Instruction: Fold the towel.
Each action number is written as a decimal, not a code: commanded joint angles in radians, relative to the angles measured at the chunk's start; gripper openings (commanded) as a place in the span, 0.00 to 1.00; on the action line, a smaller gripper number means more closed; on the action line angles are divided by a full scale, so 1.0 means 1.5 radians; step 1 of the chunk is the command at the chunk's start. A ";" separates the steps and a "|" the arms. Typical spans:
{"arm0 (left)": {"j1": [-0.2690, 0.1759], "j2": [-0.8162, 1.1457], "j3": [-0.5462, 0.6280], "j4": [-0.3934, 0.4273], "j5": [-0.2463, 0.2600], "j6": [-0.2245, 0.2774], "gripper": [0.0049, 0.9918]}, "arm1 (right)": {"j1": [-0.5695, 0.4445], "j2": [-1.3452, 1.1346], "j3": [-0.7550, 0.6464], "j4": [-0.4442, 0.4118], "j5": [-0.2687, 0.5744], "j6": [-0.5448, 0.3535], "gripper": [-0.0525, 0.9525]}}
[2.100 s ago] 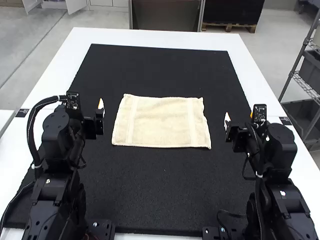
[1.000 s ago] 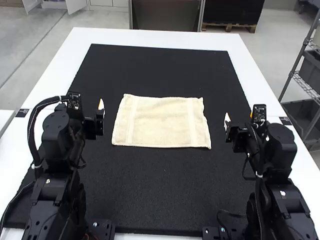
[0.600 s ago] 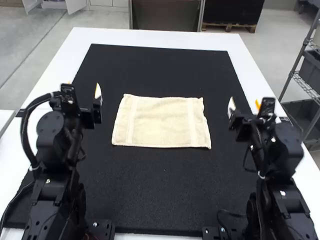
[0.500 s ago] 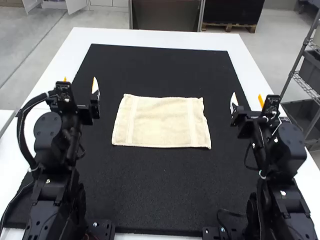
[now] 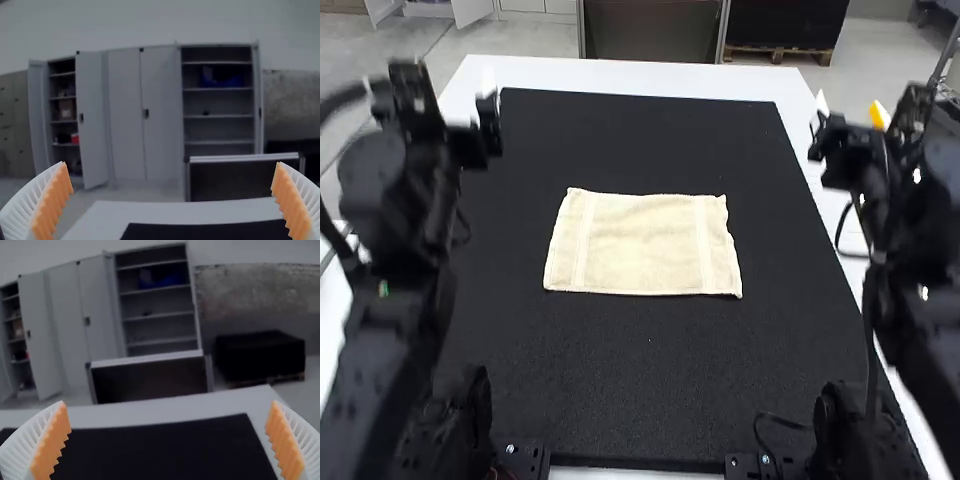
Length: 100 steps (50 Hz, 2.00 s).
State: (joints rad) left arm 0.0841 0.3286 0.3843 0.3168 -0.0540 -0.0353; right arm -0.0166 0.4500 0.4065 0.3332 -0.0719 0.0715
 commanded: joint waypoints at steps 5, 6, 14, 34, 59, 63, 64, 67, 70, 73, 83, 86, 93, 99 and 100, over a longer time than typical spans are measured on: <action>0.003 0.232 0.100 0.013 -0.013 -0.005 0.95 | -0.018 0.214 0.083 0.046 -0.028 -0.019 0.95; 0.004 0.256 0.107 0.013 -0.015 -0.005 0.95 | -0.018 0.230 0.084 0.055 -0.028 -0.027 0.95; 0.010 0.454 0.155 0.023 -0.044 -0.006 0.97 | -0.024 0.351 0.089 0.131 0.010 -0.045 0.95; 0.030 0.596 0.107 0.142 -0.060 -0.049 0.97 | 0.005 0.498 0.020 0.200 0.074 -0.182 0.95; 0.023 0.689 0.061 0.235 0.090 0.021 0.97 | 0.025 0.526 0.014 0.281 0.114 -0.198 0.96; 0.021 0.693 0.061 0.228 0.095 0.023 0.96 | 0.025 0.530 0.024 0.268 0.051 -0.206 0.94; 0.020 0.695 0.062 0.222 0.098 0.024 0.96 | 0.025 0.535 0.029 0.257 0.044 -0.206 0.94; 0.012 0.706 0.072 0.207 0.109 0.028 0.96 | 0.022 0.549 0.050 0.222 0.021 -0.205 0.94; 0.002 0.725 0.090 0.176 0.109 0.031 0.96 | 0.021 0.567 0.069 0.191 -0.001 -0.203 0.94; 0.001 0.751 0.110 0.156 0.113 0.037 0.96 | 0.020 0.597 0.090 0.166 -0.027 -0.193 0.94; -0.002 0.824 0.171 0.102 0.155 0.053 0.96 | 0.025 0.709 0.147 0.124 -0.103 -0.163 0.94; -0.002 0.845 0.192 0.078 0.172 0.059 0.96 | 0.026 0.736 0.165 0.103 -0.123 -0.163 0.94; -0.002 0.883 0.217 0.055 0.210 0.074 0.96 | 0.026 0.776 0.188 0.099 -0.143 -0.162 0.94; 0.000 0.916 0.234 0.051 0.227 0.079 0.94 | 0.026 0.803 0.205 0.100 -0.157 -0.158 0.94; -0.001 0.922 0.236 0.050 0.228 0.079 0.94 | 0.027 0.810 0.208 0.101 -0.157 -0.158 0.95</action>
State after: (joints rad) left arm 0.0895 1.6787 0.7006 0.3923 0.2325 0.0608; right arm 0.0120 1.6379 0.6750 0.4767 -0.2550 -0.1802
